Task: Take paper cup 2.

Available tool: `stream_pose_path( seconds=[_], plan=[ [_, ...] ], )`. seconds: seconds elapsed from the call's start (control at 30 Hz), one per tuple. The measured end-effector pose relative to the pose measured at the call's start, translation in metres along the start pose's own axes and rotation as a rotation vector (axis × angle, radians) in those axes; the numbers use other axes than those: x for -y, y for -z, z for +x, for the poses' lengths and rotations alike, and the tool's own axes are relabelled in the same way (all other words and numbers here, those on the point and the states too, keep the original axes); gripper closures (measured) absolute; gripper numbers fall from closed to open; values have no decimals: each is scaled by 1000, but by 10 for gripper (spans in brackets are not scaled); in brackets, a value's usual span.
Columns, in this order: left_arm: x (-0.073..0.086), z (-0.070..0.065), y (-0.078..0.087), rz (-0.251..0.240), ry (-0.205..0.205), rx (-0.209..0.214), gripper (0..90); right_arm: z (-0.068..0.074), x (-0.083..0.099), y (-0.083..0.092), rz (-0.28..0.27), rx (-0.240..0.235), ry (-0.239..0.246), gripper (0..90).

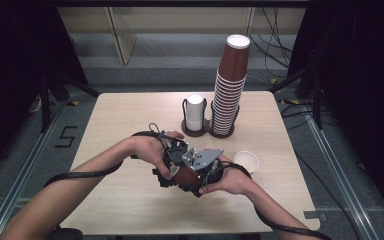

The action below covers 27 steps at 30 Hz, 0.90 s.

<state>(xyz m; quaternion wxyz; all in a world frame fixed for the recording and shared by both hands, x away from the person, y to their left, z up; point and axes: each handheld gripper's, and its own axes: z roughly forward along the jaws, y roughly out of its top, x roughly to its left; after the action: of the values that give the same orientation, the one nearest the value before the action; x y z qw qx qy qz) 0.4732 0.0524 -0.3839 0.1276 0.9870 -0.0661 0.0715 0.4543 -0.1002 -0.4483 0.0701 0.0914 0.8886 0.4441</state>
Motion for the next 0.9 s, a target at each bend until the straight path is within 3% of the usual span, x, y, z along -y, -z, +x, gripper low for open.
stream_pose_path(
  seconds=[0.03, 0.07, 0.17, 0.2, 0.23, 0.27, 0.3, 0.37, 0.4, 0.43, 0.53, 0.6, 0.63, 0.7, 0.8, 0.87, 0.9],
  plan=[
    [0, 0, 0, -4, 3, -1, 95, -4, -1, -1, -22, 2, 53, 191],
    [0, 0, 0, -7, 6, 0, 95, -4, -1, 0, -21, 1, 55, 194],
    [0, -1, -1, -10, 13, 3, 96, -2, 0, 0, -11, -1, 15, 200],
    [0, -1, -1, -7, 12, 3, 96, 0, 1, 1, 15, -33, -4, 201],
    [0, -1, -1, -8, 13, 3, 96, 1, 1, 2, 25, -24, -23, 202],
    [-1, -1, -1, -3, 2, 3, 96, -3, 1, -1, -9, -9, 34, 203],
    [-1, -1, -1, -3, 2, 4, 96, -3, 1, -1, -12, -7, 50, 203],
    [-1, -2, -2, -26, 22, 3, 93, -4, 1, 0, -10, -11, 53, 204],
    [-1, -1, -1, -24, 15, 12, 90, -5, 1, 0, 1, 1, 55, 204],
    [-1, 2, 2, 2, -20, 26, 86, -4, 1, 0, -9, -11, 44, 203],
    [0, 0, 3, -28, -8, 27, 72, -5, 1, 1, -16, -14, 57, 203],
    [-1, 1, 4, -29, -23, 28, 33, -4, 2, 0, -11, -40, 47, 203],
    [0, -1, 3, -44, -5, 26, 8, -2, 2, 0, -4, -43, 34, 203],
    [1, 0, 5, -40, -17, 15, 0, -3, 3, 0, -8, -35, 58, 203],
    [3, -1, 5, -67, 11, 5, 0, -3, 4, -1, -4, -42, 31, 203],
    [5, 1, 7, -65, 1, -4, 0, -4, 5, 0, -13, -26, 45, 202],
    [6, 2, 8, -71, -1, -9, 0, -4, 5, 1, -13, -34, 29, 203]
  ],
)
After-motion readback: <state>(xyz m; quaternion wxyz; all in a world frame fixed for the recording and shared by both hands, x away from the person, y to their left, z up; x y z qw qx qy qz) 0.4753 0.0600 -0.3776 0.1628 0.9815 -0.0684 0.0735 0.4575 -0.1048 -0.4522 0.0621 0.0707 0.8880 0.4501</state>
